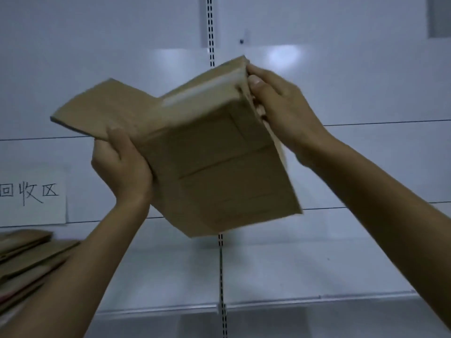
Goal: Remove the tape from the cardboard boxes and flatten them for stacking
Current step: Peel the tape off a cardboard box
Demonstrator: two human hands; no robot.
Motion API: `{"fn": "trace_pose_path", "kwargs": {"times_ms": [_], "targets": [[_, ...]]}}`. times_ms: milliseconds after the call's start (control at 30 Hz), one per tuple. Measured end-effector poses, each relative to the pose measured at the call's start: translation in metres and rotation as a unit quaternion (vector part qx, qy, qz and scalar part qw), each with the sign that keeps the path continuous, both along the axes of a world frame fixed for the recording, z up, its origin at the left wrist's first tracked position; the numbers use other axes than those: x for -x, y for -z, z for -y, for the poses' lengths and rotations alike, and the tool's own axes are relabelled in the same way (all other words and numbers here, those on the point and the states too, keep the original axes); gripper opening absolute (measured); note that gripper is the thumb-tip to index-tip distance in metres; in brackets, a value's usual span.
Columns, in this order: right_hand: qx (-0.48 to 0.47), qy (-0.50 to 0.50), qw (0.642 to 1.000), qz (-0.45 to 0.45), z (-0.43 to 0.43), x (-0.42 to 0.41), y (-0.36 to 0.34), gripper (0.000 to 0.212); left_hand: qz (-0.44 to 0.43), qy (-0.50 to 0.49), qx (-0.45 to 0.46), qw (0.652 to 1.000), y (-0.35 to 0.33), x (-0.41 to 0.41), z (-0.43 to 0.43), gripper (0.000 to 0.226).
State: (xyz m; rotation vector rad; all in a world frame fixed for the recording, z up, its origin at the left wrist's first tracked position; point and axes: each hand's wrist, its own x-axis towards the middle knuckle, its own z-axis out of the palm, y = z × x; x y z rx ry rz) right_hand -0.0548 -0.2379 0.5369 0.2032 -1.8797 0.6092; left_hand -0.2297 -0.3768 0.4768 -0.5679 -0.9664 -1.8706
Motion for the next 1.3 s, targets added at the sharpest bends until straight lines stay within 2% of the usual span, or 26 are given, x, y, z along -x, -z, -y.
{"fn": "trace_pose_path", "kwargs": {"times_ms": [100,200,233,267,300,333,367,400,467,500,600,700,733,800,867,1000,1200,1300], "targets": [[0.123,-0.087,0.988,0.025,-0.018,0.02,0.045,0.059,-0.101,-0.123,0.146,0.976,0.045,0.01,-0.014,0.044],[0.183,-0.013,0.983,0.025,-0.053,0.043,0.124,0.083,-0.14,-0.149,0.346,0.916,0.114,0.023,-0.028,0.057],[0.192,0.006,0.981,0.042,-0.065,0.048,0.154,0.086,-0.121,-0.119,0.399,0.901,0.142,0.026,-0.031,0.057],[0.201,0.013,0.978,0.059,-0.074,0.052,0.183,0.086,-0.066,-0.065,0.444,0.891,0.169,0.029,-0.033,0.055],[0.204,0.017,0.976,0.076,-0.081,0.054,0.211,0.085,0.025,0.02,0.467,0.884,0.193,0.031,-0.034,0.054],[0.202,0.025,0.975,0.09,-0.088,0.056,0.238,0.087,0.137,0.117,0.462,0.869,0.214,0.032,-0.036,0.054],[0.2,0.037,0.973,0.106,-0.094,0.056,0.26,0.09,0.221,0.167,0.448,0.85,0.233,0.036,-0.038,0.054],[0.2,0.05,0.971,0.119,-0.099,0.058,0.275,0.091,0.252,0.177,0.437,0.845,0.246,0.039,-0.041,0.049],[0.201,0.079,0.969,0.124,-0.106,0.061,0.289,0.089,0.215,0.121,0.433,0.867,0.257,0.041,-0.046,0.033],[0.199,0.089,0.969,0.118,-0.107,0.062,0.29,0.09,0.184,0.08,0.438,0.876,0.259,0.04,-0.048,0.032],[0.152,0.161,0.971,0.091,-0.112,0.07,0.295,0.101,0.111,-0.033,0.457,0.882,0.269,0.041,-0.056,0.057],[0.076,0.256,0.963,0.041,-0.112,0.073,0.303,0.105,0.048,-0.109,0.449,0.885,0.28,0.039,-0.061,0.062],[0.013,0.29,0.957,0.024,-0.11,0.074,0.304,0.098,0.043,-0.12,0.445,0.886,0.281,0.04,-0.063,0.061],[-0.177,0.335,0.925,-0.016,-0.101,0.08,0.305,0.075,0.037,-0.126,0.435,0.891,0.283,0.04,-0.063,0.058],[-0.3,0.314,0.9,-0.031,-0.088,0.096,0.299,0.063,0.011,-0.132,0.426,0.895,0.284,0.041,-0.064,0.05],[-0.29,0.294,0.911,0.004,-0.06,0.133,0.289,0.054,-0.073,-0.159,0.406,0.897,0.289,0.047,-0.066,0.03],[-0.336,0.284,0.896,-0.066,-0.062,0.139,0.296,0.037,-0.113,-0.197,0.374,0.899,0.29,0.057,-0.068,0.017],[-0.338,0.268,0.899,-0.072,-0.061,0.139,0.297,0.032,-0.112,-0.194,0.374,0.9,0.294,0.058,-0.069,0.028]]}}
